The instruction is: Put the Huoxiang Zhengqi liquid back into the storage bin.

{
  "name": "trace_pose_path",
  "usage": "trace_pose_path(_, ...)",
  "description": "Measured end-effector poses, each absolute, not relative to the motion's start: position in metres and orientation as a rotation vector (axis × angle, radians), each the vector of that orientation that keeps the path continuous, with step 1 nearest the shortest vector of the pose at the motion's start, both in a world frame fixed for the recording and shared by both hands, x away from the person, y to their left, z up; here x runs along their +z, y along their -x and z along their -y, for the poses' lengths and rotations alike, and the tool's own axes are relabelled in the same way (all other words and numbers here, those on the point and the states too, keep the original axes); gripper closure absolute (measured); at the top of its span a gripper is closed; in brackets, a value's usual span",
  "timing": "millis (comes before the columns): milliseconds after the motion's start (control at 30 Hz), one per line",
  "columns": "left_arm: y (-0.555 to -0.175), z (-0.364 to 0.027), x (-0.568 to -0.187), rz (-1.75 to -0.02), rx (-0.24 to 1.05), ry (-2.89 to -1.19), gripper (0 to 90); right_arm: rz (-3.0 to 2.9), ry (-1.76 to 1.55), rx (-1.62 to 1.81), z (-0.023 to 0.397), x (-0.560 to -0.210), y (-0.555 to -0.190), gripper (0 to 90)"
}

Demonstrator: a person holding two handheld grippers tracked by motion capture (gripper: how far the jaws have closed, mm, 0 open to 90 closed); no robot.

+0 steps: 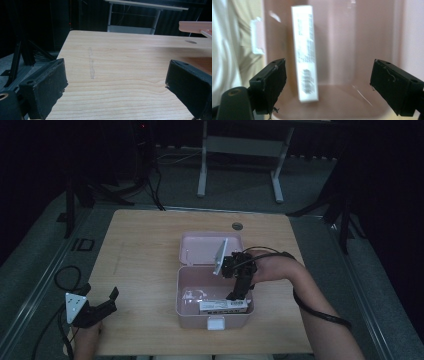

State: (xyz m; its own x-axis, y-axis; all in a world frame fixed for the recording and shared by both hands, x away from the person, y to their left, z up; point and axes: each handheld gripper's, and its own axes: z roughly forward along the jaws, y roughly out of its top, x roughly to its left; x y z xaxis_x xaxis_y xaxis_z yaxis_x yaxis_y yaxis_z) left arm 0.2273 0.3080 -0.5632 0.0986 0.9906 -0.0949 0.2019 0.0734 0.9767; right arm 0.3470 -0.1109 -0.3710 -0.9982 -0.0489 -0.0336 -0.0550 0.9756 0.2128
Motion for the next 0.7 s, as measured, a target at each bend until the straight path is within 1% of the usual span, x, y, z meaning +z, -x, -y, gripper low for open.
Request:
trace_pose_path(200, -0.227, -0.308, -0.563, -1.308, 0.969, -1.339, 3.5, -2.995, -0.047, 0.437, 0.139, -0.358, -0.359, 13.0)
trace_pose_path(367, -0.227, -0.308, -0.563, -1.307, 0.968, -1.341, 3.5, -2.934, -0.113, 0.509, 0.166, -0.356, -0.365, 13.1)
trace_pose_path(533, -0.227, -0.308, -0.563, -1.309, 0.968, -1.341, 3.5, -2.918, -0.19, 0.508, 0.191, -0.362, -0.372, 13.2)
trace_pose_path(700, -0.227, -0.308, -0.563, -1.308, 0.966, -1.342, 3.5, -2.901, -0.273, 0.481, 0.216, -0.378, -0.378, 13.2)
